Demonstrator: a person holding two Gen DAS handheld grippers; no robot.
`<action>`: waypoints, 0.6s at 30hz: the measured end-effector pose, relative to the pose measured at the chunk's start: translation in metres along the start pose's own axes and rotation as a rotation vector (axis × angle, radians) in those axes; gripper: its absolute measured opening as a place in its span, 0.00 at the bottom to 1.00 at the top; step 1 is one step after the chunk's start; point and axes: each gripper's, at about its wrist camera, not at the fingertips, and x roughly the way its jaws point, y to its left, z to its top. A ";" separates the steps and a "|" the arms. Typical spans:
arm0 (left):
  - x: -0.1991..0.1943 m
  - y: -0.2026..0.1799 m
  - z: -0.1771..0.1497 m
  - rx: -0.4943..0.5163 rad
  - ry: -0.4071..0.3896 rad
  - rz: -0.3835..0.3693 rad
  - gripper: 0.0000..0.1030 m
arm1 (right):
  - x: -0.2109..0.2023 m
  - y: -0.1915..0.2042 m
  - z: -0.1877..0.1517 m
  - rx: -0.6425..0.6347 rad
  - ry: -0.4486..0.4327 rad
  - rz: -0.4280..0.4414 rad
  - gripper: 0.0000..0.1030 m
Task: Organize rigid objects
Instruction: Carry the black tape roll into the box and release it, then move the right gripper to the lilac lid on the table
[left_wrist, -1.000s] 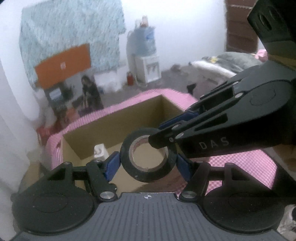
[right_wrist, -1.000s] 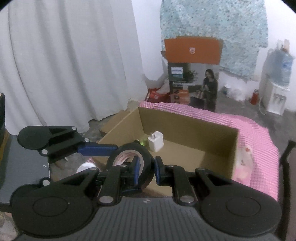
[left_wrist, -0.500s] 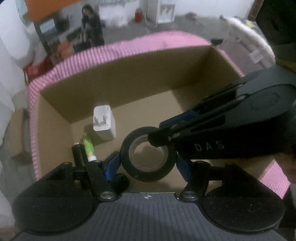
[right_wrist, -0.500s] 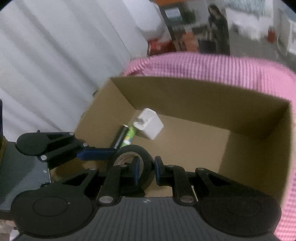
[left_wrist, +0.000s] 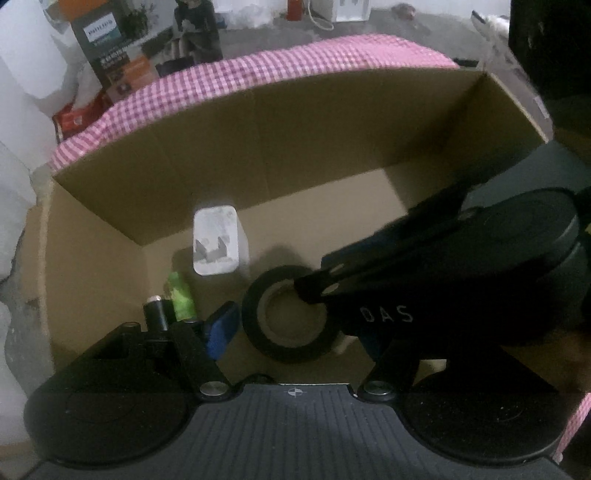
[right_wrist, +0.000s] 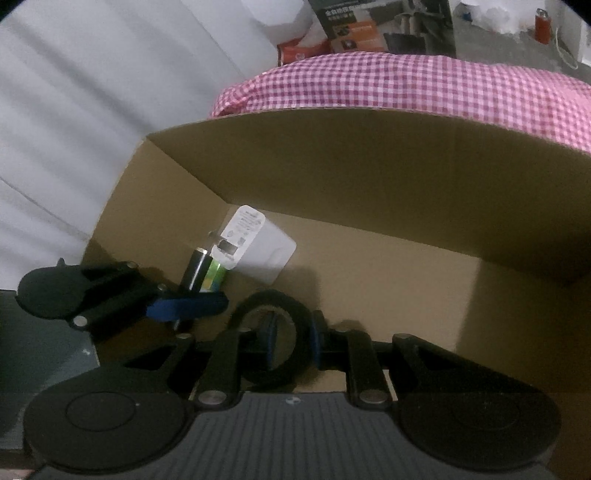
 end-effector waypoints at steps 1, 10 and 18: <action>-0.005 0.000 0.000 0.001 -0.011 0.000 0.69 | -0.002 0.000 -0.001 0.002 -0.006 0.006 0.21; -0.073 -0.008 -0.027 0.004 -0.159 0.008 0.72 | -0.093 0.010 -0.042 0.019 -0.207 0.067 0.21; -0.147 -0.027 -0.103 -0.007 -0.338 -0.070 0.76 | -0.196 0.026 -0.138 0.031 -0.421 0.155 0.27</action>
